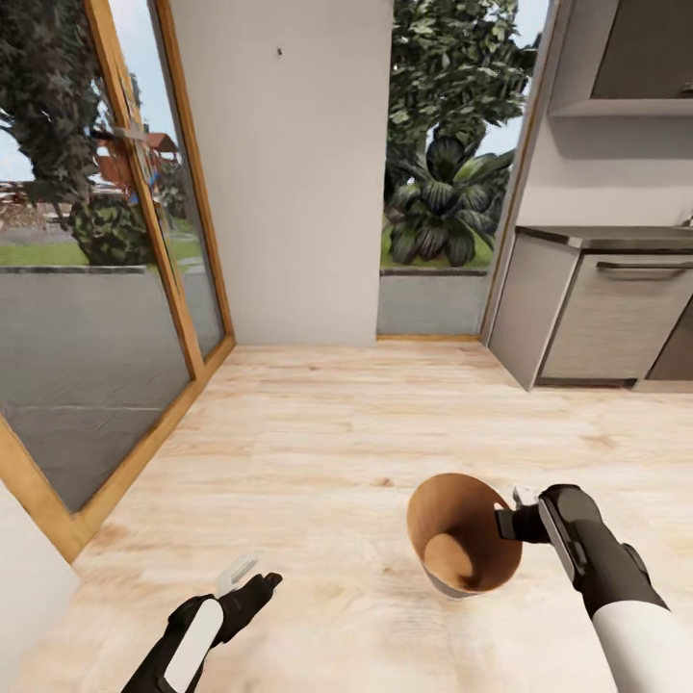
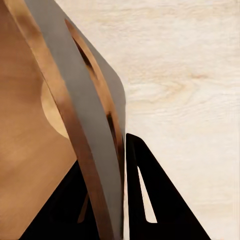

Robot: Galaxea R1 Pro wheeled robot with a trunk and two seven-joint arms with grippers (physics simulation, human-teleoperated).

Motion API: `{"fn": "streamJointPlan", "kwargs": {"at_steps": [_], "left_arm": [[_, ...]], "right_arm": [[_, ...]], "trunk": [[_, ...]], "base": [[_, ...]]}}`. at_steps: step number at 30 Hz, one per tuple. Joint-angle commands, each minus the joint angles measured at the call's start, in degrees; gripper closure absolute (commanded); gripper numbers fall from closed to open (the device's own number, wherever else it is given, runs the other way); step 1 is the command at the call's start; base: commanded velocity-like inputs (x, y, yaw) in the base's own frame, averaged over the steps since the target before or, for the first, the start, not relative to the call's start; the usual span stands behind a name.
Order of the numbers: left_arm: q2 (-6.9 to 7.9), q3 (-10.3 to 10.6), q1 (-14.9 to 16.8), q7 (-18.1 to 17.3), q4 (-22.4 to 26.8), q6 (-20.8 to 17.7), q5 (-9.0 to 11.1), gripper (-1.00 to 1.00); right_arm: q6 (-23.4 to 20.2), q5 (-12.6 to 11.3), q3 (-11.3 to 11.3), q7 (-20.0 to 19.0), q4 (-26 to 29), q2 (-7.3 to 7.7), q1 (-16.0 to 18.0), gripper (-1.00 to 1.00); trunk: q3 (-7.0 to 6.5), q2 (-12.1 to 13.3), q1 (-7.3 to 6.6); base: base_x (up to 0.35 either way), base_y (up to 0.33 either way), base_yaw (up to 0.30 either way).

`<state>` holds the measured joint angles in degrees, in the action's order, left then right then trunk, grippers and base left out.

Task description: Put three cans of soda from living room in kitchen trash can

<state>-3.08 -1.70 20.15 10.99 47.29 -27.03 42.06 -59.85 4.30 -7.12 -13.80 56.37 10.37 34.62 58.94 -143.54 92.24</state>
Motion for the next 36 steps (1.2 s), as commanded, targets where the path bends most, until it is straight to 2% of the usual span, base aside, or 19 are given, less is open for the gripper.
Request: {"fn": "streamJointPlan", "kwargs": {"at_steps": [1,3,6,8,10,12,14,16,24,36], "left_arm": [[0.00,-0.1,0.0,0.0,0.0,0.0,0.0,-1.00],[0.00,-0.2,-0.3,0.0,0.8,0.0,0.2,-1.00],[0.00,-1.5,-3.9,1.0,8.1,0.0,0.3,-1.00],[-0.02,-2.4,-5.0,1.6,10.4,-0.1,0.3,-1.00],[-0.11,-3.0,-5.7,2.1,11.8,-0.2,0.2,-1.00],[-0.15,-3.3,-5.9,2.5,10.6,-0.4,0.1,-1.00],[-0.08,-3.5,-5.4,3.2,6.8,-0.3,-0.1,-1.00],[0.04,-3.5,-5.2,3.2,5.7,-0.1,-0.2,-1.00],[0.17,-3.5,-5.1,3.5,5.1,0.2,-0.2,-1.00],[0.18,-3.3,-5.1,3.6,5.1,0.2,-0.3,-1.00]], "right_arm": [[-0.2,-1.5,0.0,-0.3,1.0,-0.11,-0.5,1.00],[-0.2,-1.6,0.2,-0.3,2.3,-0.20,-1.0,1.00],[-0.2,-1.5,0.4,-0.4,3.2,-0.25,-1.3,1.00],[-0.2,-1.5,0.5,-0.4,3.3,-0.30,-1.4,1.00],[-0.2,-1.5,1.6,-0.4,3.5,-0.31,-1.4,1.00],[-0.2,-1.5,2.8,-0.4,3.9,-0.30,-1.4,1.00],[-0.2,-1.6,3.5,-0.4,4.3,-0.33,-1.4,1.00],[-0.2,-1.6,3.7,-0.4,4.4,-0.34,-1.5,1.00],[-0.2,-1.6,3.8,-0.4,4.5,-0.33,-1.7,1.00],[-0.2,-1.4,4.2,-0.5,4.5,-0.34,-2.1,1.00]], "trunk": [[-0.23,0.0,-0.02],[-0.67,0.0,-0.07],[-1.34,0.1,-0.15],[-1.78,0.1,-0.20],[-2.22,0.1,-0.26],[-2.67,0.2,-0.31],[-2.67,0.2,-0.31],[-2.67,0.2,-0.31],[-2.67,0.2,-0.31],[-2.67,0.2,-0.31]], "base": [[0.000,0.000,0.298],[0.000,0.000,0.298],[0.000,0.000,0.298],[0.000,0.000,0.298],[0.000,0.000,0.298],[0.000,0.000,0.298],[0.000,0.000,0.298],[0.000,0.000,0.298],[-0.160,0.000,0.260],[-0.323,0.000,0.020]]}}
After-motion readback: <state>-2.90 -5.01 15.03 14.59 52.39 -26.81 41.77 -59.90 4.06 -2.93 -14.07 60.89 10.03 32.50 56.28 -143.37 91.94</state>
